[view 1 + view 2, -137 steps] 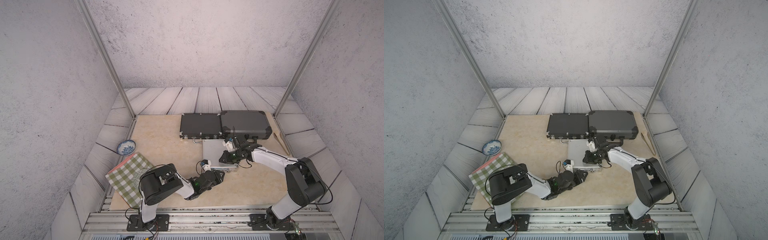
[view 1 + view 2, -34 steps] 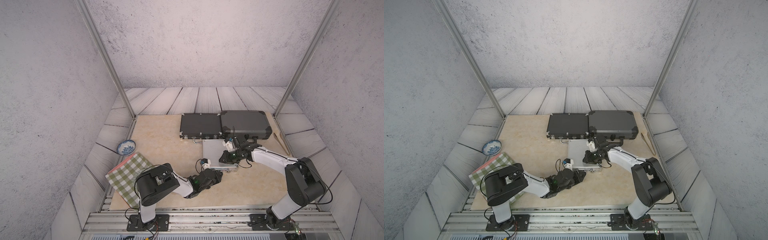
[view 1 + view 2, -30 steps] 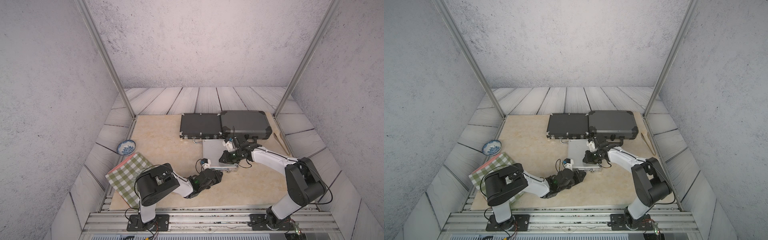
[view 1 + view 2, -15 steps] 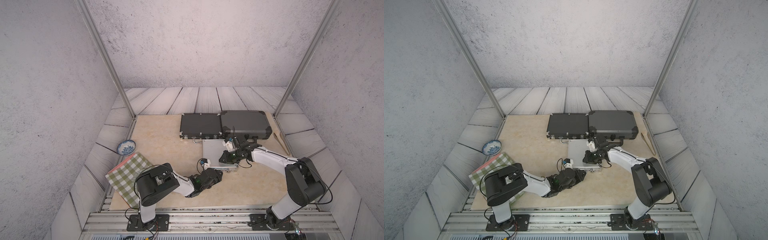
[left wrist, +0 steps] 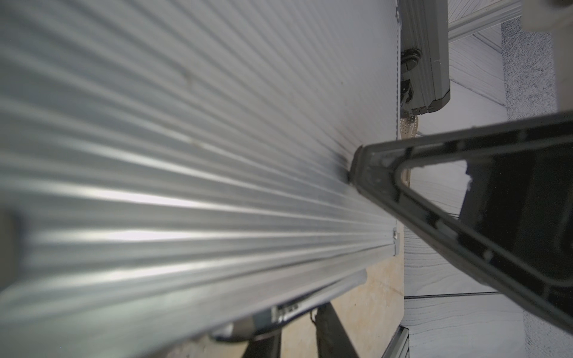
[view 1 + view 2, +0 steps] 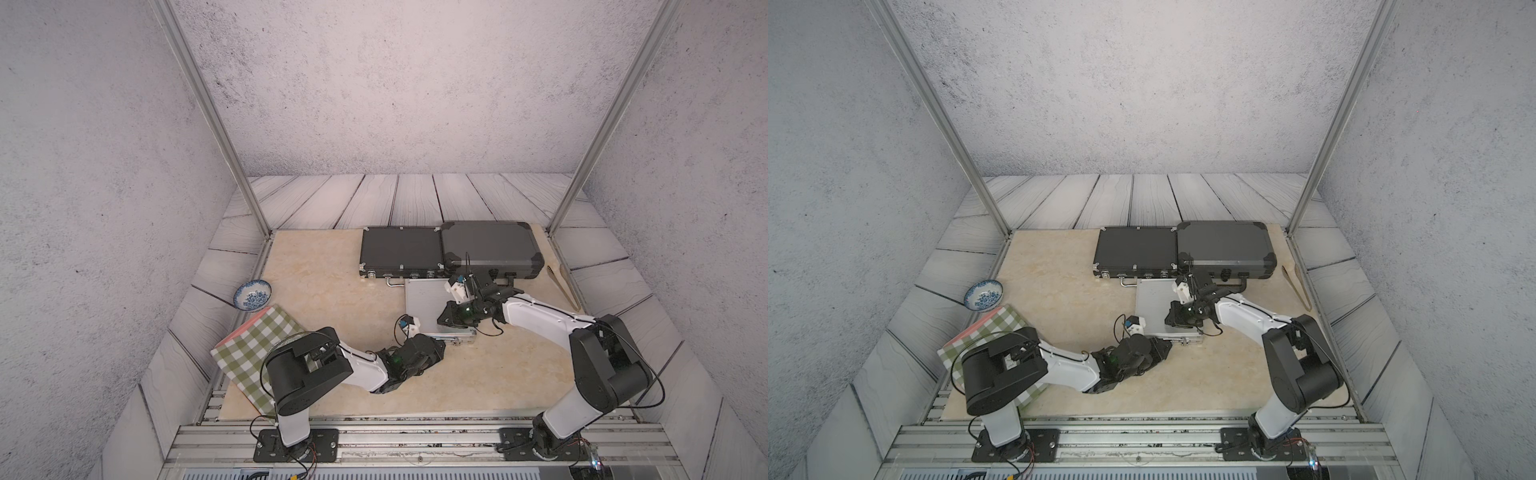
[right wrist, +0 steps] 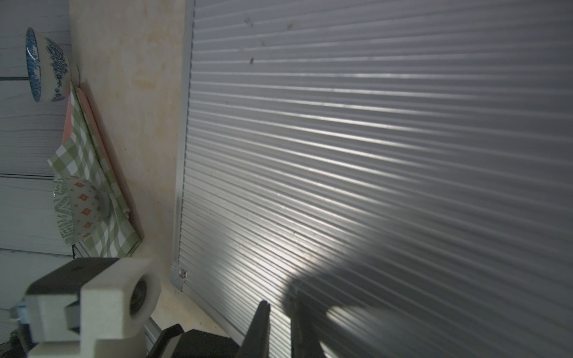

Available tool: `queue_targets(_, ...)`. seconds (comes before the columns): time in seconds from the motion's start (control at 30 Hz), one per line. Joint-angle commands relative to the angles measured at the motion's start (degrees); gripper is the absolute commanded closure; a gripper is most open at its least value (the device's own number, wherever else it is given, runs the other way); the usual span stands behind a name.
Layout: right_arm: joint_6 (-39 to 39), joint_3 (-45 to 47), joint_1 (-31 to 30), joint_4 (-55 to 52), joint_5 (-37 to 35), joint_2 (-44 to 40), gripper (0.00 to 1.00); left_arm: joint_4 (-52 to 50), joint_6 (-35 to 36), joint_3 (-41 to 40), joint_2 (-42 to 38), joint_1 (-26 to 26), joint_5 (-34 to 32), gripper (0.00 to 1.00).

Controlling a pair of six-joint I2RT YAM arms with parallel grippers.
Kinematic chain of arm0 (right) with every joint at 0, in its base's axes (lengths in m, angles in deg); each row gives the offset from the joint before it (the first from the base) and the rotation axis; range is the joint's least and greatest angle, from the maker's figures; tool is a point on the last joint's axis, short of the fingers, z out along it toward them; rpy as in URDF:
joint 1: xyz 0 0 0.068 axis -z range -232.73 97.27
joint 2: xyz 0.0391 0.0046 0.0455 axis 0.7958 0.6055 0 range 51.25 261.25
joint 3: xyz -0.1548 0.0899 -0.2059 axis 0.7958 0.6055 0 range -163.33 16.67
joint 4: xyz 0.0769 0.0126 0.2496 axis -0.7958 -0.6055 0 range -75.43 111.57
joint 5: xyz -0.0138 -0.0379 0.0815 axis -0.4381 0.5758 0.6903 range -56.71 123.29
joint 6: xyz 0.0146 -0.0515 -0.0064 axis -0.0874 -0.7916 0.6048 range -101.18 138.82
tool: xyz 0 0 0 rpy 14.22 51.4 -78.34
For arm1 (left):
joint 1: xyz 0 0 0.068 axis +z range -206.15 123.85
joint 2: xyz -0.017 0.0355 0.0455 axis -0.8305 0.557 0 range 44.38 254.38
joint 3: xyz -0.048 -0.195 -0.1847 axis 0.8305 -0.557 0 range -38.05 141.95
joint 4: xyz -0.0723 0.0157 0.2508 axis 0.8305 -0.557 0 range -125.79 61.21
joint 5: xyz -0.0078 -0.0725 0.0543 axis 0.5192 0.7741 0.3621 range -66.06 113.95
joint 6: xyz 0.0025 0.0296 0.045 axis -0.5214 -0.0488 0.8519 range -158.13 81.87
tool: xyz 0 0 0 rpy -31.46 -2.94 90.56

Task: Close the poker set cases
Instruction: Fasten the fastener on the poker set case.

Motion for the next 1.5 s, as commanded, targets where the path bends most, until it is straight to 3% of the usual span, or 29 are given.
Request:
queue_targets(0.0, 0.0, 5.4, -0.6, -11.9, -5.5, 5.7, 0.83, 1.2, -1.5, 1.9, -1.1, 1.8, -4.5, 0.76)
queue_targets(0.3, 0.0, 5.7, -0.6, -11.6, -5.4, 5.6, 0.83, -4.5, -5.3, 3.0, -2.0, 2.0, -7.2, 0.70)
queue_targets(0.93, 0.0, 5.4, -0.6, -11.1, -5.0, 6.2, 0.83, -6.3, -3.4, 5.1, -3.7, 2.8, -2.6, 0.75)
queue_targets(1.13, -0.1, 4.7, -0.7, -11.2, -4.9, 6.6, 0.83, -20.4, 0.6, 7.7, -8.4, 2.7, -2.7, 0.81)
queue_targets(1.47, -0.3, 4.4, -0.6, -11.6, -5.2, 6.7, 0.83, -17.0, 2.3, 8.8, -5.5, 2.6, 2.0, 0.89)
